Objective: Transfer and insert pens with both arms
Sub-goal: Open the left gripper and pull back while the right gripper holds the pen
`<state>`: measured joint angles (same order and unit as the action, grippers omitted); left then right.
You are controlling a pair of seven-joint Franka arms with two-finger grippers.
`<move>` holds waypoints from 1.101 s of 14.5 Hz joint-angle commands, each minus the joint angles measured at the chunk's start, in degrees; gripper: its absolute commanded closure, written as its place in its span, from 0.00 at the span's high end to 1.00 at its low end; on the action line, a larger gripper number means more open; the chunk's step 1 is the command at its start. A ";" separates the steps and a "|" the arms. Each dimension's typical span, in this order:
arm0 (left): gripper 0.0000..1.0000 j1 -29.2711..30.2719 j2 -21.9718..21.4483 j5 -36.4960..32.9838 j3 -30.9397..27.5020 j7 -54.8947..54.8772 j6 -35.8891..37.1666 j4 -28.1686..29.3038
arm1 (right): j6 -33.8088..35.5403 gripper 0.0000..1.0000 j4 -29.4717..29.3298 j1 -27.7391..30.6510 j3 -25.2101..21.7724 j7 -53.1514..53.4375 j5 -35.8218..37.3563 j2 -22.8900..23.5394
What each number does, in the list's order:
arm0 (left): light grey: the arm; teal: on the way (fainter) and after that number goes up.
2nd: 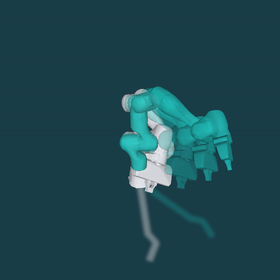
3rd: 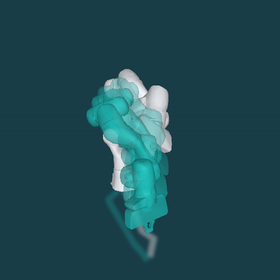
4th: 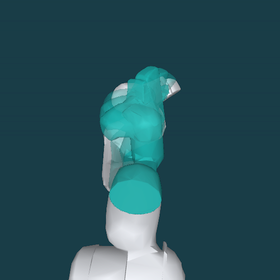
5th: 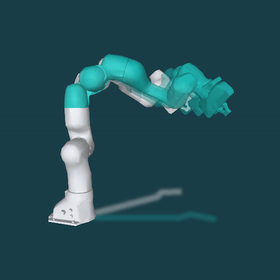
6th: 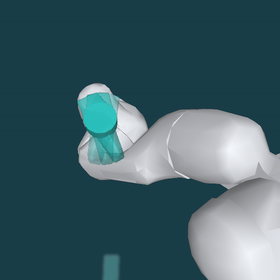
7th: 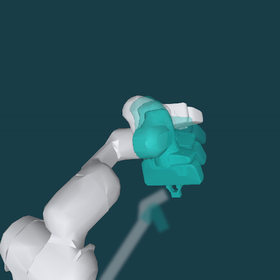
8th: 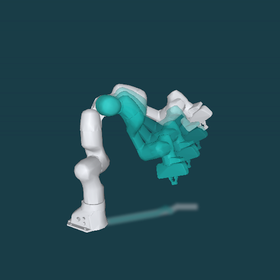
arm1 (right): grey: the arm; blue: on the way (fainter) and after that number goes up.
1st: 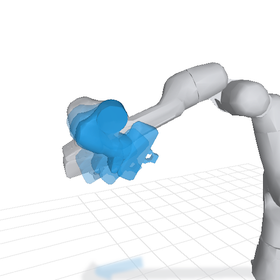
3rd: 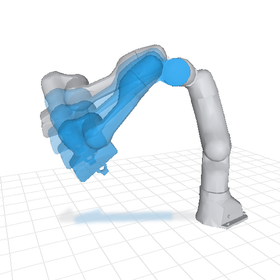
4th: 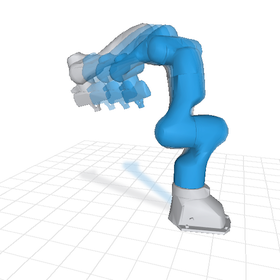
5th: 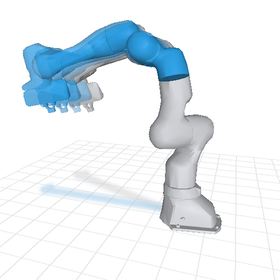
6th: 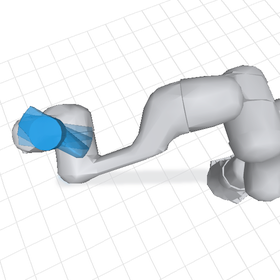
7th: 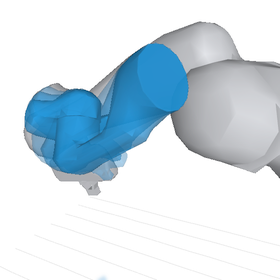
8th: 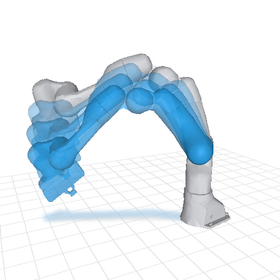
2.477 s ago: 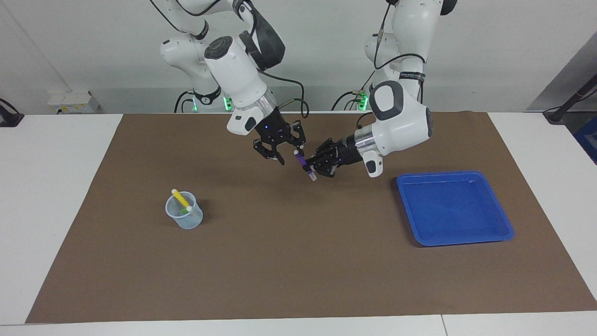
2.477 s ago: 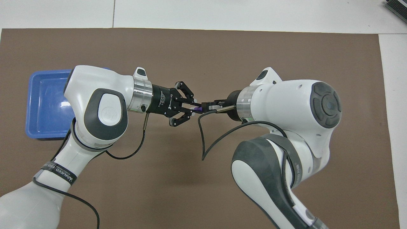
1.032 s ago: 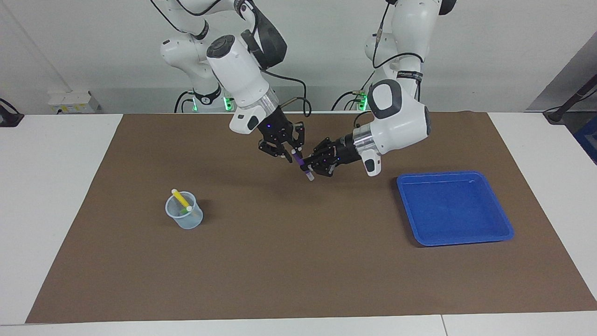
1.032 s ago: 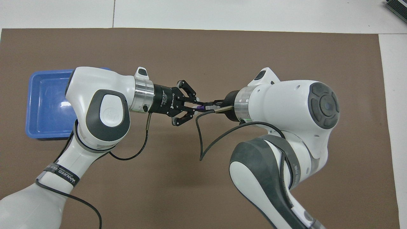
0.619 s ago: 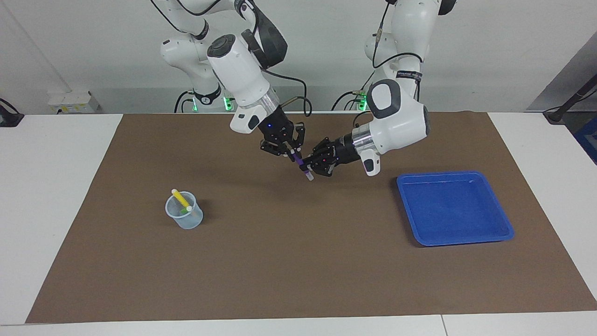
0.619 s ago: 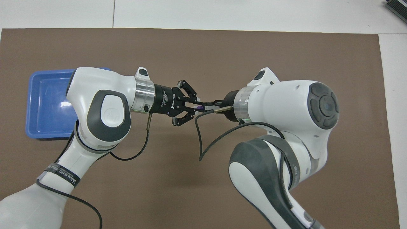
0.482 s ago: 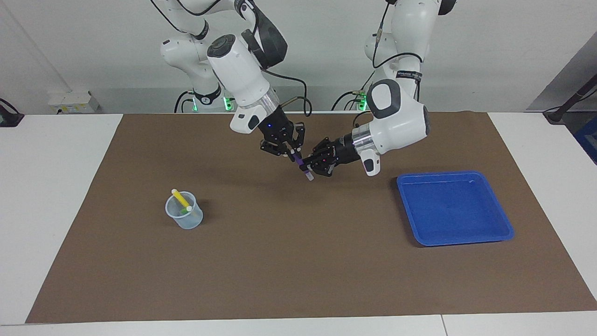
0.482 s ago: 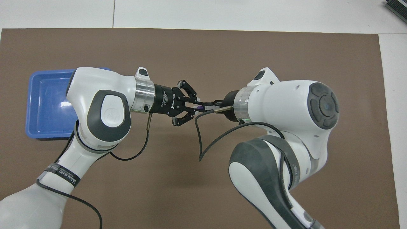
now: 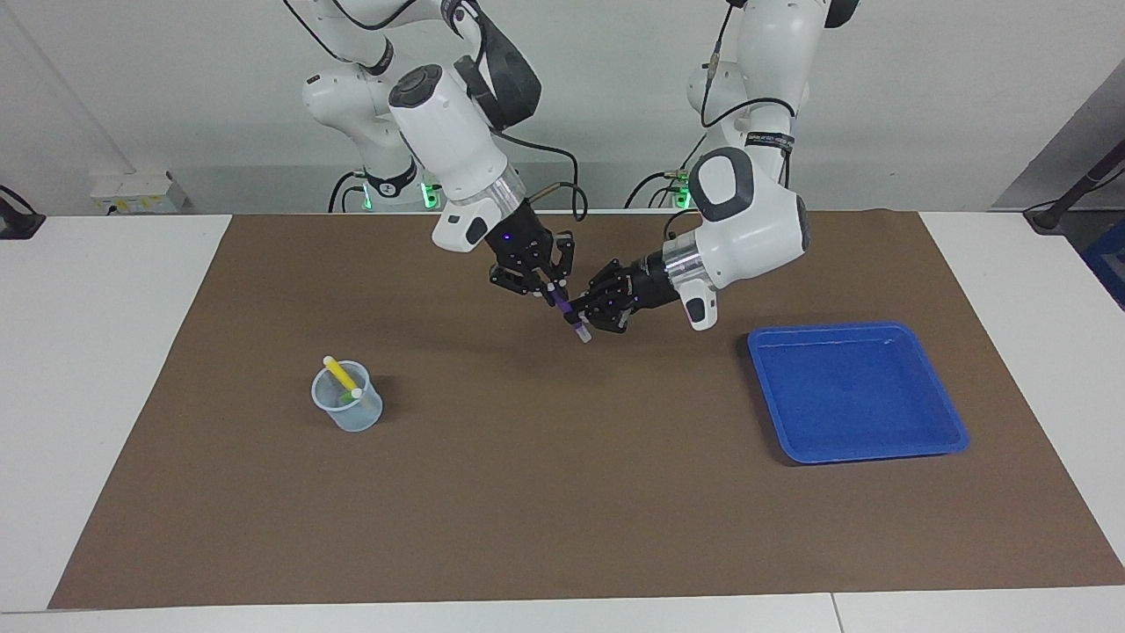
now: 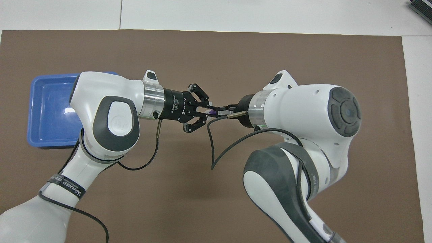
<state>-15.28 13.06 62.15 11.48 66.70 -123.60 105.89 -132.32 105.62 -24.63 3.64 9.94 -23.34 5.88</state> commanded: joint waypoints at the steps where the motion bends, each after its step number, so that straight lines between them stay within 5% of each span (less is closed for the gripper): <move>1: 1.00 -0.54 -2.42 0.78 -0.67 -0.08 -0.68 1.25 | -0.49 0.00 -0.33 0.64 0.05 0.34 1.11 0.54; 8: 1.00 -0.37 -3.04 -0.35 -0.93 -0.52 -0.50 1.95 | 2.14 0.00 -0.77 3.44 -0.30 -0.27 4.60 0.36; 14: 1.00 3.75 -3.13 -28.70 -1.37 -4.28 5.98 -2.78 | 11.45 0.00 -2.70 10.55 -0.47 -4.31 11.65 -0.34; 16: 1.00 5.43 -3.13 -33.31 -1.37 -9.20 8.81 -5.07 | 15.75 0.00 -4.62 13.72 -0.48 -6.07 11.83 -0.08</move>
<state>-11.64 10.73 33.37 10.19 62.10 -118.69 102.87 -120.64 103.02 -14.12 2.56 5.89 -12.70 5.87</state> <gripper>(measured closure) 0.000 0.824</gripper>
